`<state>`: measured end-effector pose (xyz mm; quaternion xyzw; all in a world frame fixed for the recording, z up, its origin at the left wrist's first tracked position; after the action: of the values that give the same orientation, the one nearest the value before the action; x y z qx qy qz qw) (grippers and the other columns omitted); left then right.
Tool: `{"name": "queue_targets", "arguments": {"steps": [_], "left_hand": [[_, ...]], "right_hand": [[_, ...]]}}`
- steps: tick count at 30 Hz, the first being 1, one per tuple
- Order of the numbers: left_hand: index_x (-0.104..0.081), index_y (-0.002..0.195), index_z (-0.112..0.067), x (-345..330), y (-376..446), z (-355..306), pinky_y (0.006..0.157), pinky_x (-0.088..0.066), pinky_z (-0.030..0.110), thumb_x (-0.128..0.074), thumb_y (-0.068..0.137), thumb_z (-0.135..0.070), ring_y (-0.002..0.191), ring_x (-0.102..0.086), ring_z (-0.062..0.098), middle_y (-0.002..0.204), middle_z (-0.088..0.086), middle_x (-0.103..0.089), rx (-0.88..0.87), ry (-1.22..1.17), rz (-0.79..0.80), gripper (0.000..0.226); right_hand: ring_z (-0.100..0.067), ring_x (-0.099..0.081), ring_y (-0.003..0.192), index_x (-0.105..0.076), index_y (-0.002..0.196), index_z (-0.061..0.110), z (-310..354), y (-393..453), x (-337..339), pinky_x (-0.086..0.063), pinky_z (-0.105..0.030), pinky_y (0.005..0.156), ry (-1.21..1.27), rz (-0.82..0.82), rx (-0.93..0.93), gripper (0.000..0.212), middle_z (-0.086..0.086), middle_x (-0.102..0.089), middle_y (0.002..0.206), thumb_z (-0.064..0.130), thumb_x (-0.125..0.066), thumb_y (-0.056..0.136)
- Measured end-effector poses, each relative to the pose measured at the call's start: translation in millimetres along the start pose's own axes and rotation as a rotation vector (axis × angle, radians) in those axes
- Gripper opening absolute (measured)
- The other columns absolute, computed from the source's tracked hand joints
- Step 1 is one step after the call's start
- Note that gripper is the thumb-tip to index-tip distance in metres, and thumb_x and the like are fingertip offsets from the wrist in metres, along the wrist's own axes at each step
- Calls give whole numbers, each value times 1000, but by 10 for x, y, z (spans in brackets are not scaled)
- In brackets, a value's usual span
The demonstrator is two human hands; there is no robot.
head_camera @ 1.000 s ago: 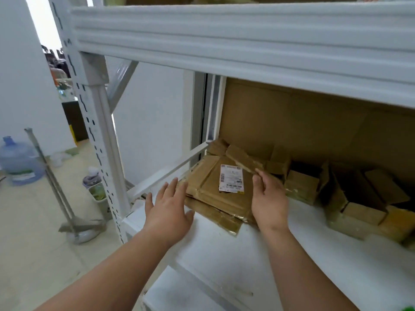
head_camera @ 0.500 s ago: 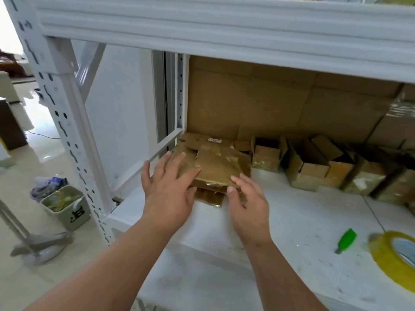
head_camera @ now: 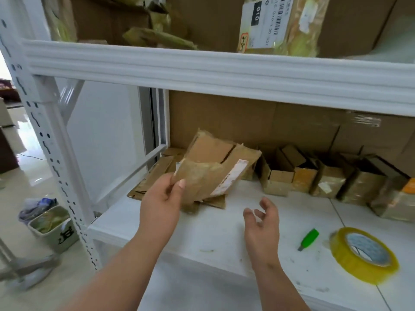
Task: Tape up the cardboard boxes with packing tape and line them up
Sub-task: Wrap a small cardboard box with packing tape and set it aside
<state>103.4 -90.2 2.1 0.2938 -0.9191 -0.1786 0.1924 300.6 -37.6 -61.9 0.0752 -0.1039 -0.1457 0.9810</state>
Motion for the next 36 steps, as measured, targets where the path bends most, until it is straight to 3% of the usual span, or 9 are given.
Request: {"name": "queue_targets", "arguments": {"steps": [6, 9, 13, 17, 22, 25, 27, 31, 36], "left_hand": [[-62, 86, -37, -351, -229, -241, 69, -45, 16, -56, 99, -23, 80, -60, 0, 83, -16, -66, 217, -250, 1, 21], [-66, 111, -31, -509, -390, -171, 76, -45, 19, -59, 98, -22, 95, -62, 4, 99, -15, -69, 355, -350, 0, 17], [-62, 130, -26, -607, -517, -128, 91, -52, 34, -59, 98, -16, 109, -64, 16, 114, -7, -70, 482, -520, 4, 34], [-60, 135, -30, -659, -622, -110, 104, -47, 46, -58, 99, -15, 116, -62, 18, 126, -7, -67, 517, -553, 18, 39], [-50, 142, -37, -666, -722, -141, 102, -41, 32, -53, 102, -24, 120, -54, 14, 131, -12, -57, 503, -448, 0, 42], [-33, 151, -42, -664, -720, -87, 111, -38, 42, -50, 103, -35, 128, -50, 19, 142, -7, -50, 565, -376, 48, 51], [-27, 151, -38, -663, -707, -61, 107, -43, 48, -50, 102, -36, 119, -55, 23, 133, 0, -55, 624, -381, 71, 54], [-51, 128, -29, -608, -635, -96, 88, -56, 48, -54, 101, -24, 110, -59, 27, 121, 10, -59, 660, -466, 185, 27], [-59, 129, -15, -504, -446, -89, 87, -55, 43, -58, 99, -27, 105, -70, 31, 125, 12, -64, 675, -644, 247, 33]], "right_hand": [[-17, -43, 130, -40, 146, 19, -161, 164, 646, -38, -31, 102, -18, -66, -55, 57, 1, -42, 142, 20, -63, 94], [-22, -46, 127, -43, 142, 17, -184, 256, 964, -41, -41, 107, -11, -102, -73, 57, 4, -43, 125, 19, -67, 90], [-27, -39, 138, -28, 152, 22, -244, 300, 1291, -35, -47, 113, 14, -76, -179, 74, -3, -40, 151, 33, -64, 88], [-20, -65, 106, -40, 144, 24, -278, 301, 1481, -51, -34, 88, 145, 8, -223, 52, 0, -66, 123, 21, -58, 95], [-14, -68, 93, -46, 135, 29, -257, 222, 1508, -50, -27, 71, 144, 55, -211, 42, 7, -70, 104, 21, -59, 96], [-9, -67, 91, -46, 140, 27, -212, 174, 1463, -51, -27, 73, 133, 130, -221, 45, 13, -68, 100, 26, -59, 97], [-12, -66, 99, -43, 145, 25, -192, 135, 1409, -50, -31, 85, 109, 176, -232, 50, 8, -69, 111, 30, -59, 98], [-15, -62, 104, -28, 152, 32, -128, 76, 1317, -42, -29, 87, 107, 199, -261, 62, -1, -68, 121, 35, -58, 98], [-13, -57, 109, -45, 133, 43, -101, 75, 1177, -43, -38, 99, 172, 240, -272, 41, 7, -64, 118, 51, -56, 95]]}}
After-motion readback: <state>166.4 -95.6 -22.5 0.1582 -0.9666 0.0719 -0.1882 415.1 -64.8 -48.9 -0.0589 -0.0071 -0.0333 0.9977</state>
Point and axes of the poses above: each hand's wrist, its own y-axis towards the middle knuckle, its own x-axis out of the back of the hand, z = x × y, the point moved 2 cm from there along y, towards the middle knuckle
